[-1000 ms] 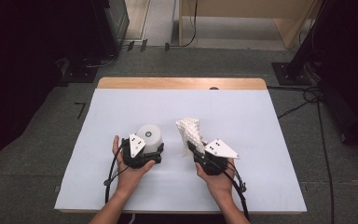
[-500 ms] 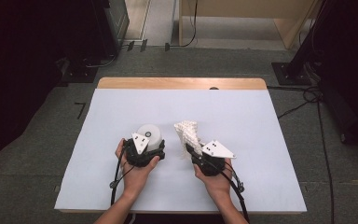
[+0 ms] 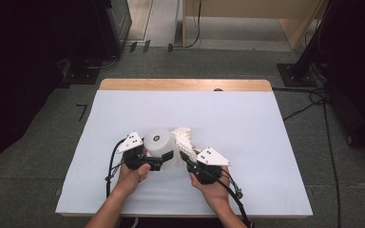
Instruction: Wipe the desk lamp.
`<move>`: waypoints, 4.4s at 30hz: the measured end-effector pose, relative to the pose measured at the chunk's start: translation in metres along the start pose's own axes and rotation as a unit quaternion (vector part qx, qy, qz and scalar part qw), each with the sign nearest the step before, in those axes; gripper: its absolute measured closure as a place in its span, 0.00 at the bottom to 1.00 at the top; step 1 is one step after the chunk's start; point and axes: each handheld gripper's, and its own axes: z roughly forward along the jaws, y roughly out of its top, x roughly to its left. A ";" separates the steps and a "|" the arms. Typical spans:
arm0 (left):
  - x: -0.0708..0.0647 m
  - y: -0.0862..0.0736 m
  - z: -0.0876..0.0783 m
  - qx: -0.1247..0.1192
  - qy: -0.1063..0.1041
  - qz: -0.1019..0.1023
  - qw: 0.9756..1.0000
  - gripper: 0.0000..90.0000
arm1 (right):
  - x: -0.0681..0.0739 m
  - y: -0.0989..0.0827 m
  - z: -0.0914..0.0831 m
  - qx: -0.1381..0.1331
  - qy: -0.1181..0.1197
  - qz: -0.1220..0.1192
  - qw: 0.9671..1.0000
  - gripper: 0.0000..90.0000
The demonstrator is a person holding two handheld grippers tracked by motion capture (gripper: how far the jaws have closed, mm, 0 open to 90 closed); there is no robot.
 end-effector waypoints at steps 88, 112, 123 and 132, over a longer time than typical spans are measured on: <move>-0.030 -0.022 0.035 0.071 0.328 0.047 0.941 0.02 | -0.033 0.005 -0.011 -0.018 -0.038 0.019 0.999 0.84; 0.000 -0.006 0.007 0.036 0.033 -0.008 0.999 0.10 | 0.011 -0.002 0.005 0.013 -0.026 -0.035 0.999 0.84; -0.004 -0.005 0.010 0.054 0.020 0.005 0.998 0.10 | 0.004 0.006 -0.003 -0.004 -0.043 -0.040 0.998 0.84; 0.004 -0.002 0.002 0.043 0.039 0.000 0.998 0.10 | -0.011 0.008 -0.009 -0.016 -0.064 -0.011 0.998 0.84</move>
